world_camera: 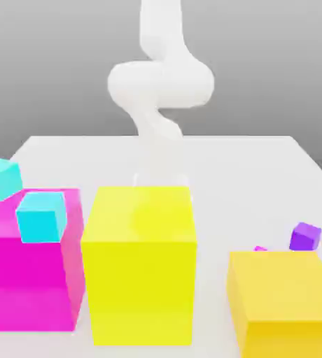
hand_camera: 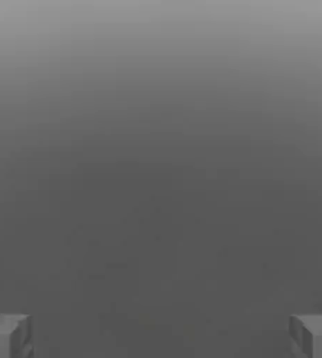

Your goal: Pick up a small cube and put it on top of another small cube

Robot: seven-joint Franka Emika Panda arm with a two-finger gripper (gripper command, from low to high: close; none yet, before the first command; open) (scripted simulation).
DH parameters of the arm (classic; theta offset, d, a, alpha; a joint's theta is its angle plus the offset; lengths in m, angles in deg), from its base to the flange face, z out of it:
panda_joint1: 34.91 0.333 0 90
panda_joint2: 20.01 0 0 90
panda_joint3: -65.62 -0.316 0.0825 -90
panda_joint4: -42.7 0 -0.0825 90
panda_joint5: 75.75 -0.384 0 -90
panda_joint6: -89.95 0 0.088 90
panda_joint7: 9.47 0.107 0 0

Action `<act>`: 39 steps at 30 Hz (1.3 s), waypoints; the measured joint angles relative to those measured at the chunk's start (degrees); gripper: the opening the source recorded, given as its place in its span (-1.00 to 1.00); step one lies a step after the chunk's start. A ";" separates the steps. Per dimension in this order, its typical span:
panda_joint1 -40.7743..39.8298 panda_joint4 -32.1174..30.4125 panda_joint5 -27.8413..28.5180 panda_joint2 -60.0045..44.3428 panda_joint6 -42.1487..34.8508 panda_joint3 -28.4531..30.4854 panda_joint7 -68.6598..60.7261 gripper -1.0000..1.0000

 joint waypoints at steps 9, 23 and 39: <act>11.16 -8.02 -5.37 -15.67 9.26 -7.71 -1.44 0.00; 25.37 -20.44 0.67 -40.27 23.98 -23.69 6.63 0.00; 41.41 -19.93 24.28 -60.35 37.69 -8.05 24.98 -1.00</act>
